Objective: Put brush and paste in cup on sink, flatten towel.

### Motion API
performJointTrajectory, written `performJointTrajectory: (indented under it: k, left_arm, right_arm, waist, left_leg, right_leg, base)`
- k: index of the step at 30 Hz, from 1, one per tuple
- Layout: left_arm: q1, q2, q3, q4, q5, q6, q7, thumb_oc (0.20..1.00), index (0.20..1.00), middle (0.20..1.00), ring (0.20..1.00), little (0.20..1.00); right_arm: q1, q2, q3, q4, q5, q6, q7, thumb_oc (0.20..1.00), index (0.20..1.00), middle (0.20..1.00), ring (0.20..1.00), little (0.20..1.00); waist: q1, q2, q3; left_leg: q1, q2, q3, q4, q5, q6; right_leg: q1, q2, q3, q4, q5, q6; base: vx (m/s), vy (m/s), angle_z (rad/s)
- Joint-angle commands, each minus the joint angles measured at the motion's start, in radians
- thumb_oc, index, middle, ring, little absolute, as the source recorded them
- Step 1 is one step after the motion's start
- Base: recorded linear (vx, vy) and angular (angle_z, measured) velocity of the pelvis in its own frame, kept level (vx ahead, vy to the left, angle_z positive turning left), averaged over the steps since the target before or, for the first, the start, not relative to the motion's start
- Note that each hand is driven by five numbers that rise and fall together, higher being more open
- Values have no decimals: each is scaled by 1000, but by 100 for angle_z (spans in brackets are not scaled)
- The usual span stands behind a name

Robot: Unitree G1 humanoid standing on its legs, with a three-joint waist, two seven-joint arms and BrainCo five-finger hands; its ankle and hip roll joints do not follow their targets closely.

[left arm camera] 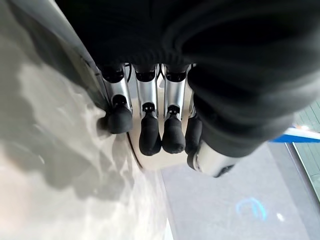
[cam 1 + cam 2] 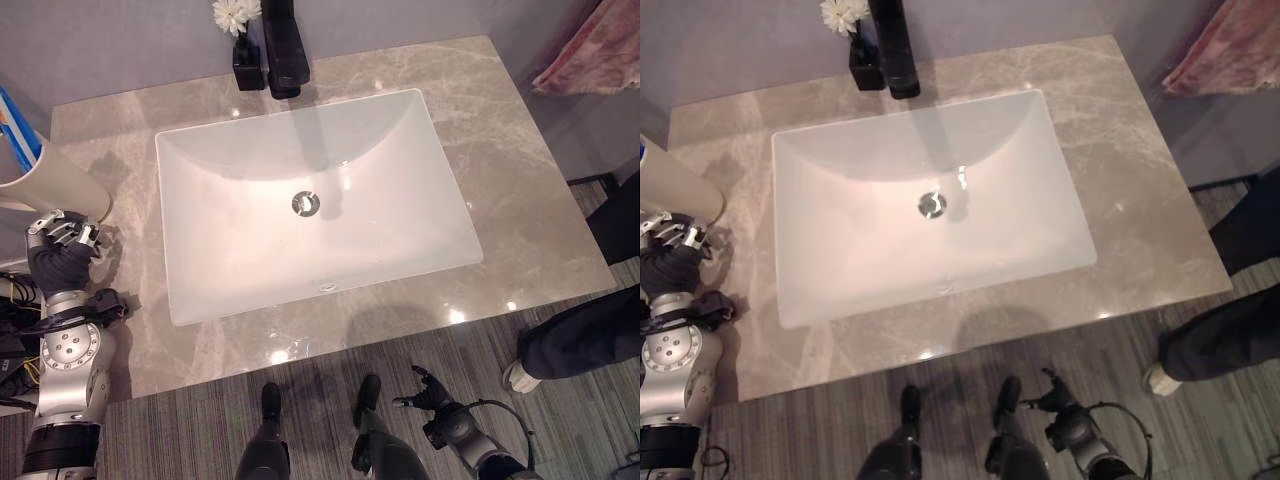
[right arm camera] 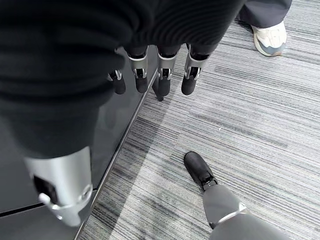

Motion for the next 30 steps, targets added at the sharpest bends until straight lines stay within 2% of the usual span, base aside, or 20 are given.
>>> performJointTrajectory:
  k: [1, 11, 18, 22, 30]
  left_arm:
    - [-66, 99, -38, 35, 8, -33, 33, 200, 200, 200, 200, 200]
    - [-159, 125, -98, 106, 13, -23, 45, 200, 200, 200, 200, 200]
    - [-60, 84, -54, 35, 8, -27, 17, 200, 200, 200, 200, 200]
    - [38, 26, -4, 6, -10, -39, 3, 200, 200, 200, 200, 200]
    - [9, 68, 28, 100, -24, -42, 32, 200, 200, 200, 200, 200]
  right_arm:
    - [-19, -5, 19, -28, 24, -6, -9, 1000, 1000, 1000, 1000, 1000]
    - [-7, -9, 28, -19, 18, 0, -9, 1000, 1000, 1000, 1000, 1000]
    - [1, -7, 19, -11, 14, 2, -5, 1000, 1000, 1000, 1000, 1000]
    - [-1, -7, 10, -6, 6, -2, -3, 1000, 1000, 1000, 1000, 1000]
    - [-3, -14, 15, -21, -2, -7, -7, 1000, 1000, 1000, 1000, 1000]
  waist:
    - [-19, -16, 15]
    - [-42, -24, 12]
    - [-32, -25, 5]
    - [-17, -18, 2]
    - [-16, -19, 0]
  left_leg:
    - [-39, 18, -21, -1, 18, -9]
    - [-33, 23, -15, -1, 19, -11]
    - [-23, 22, -16, -1, 15, -9]
    - [-19, 20, -16, -1, 16, -8]
    - [-28, 21, -14, -1, 19, -9]
  right_leg:
    - [156, -77, 47, 0, -140, 82]
    - [155, -74, 54, 0, -136, 82]
    - [166, -73, 56, 0, -139, 80]
    - [173, -75, 52, 0, -142, 79]
    - [161, -73, 52, 0, -137, 81]
  base:
    - [0, 0, 0]
    - [0, 0, 0]
    - [2, -2, -2]
    - [0, 0, 0]
    - [0, 0, 0]
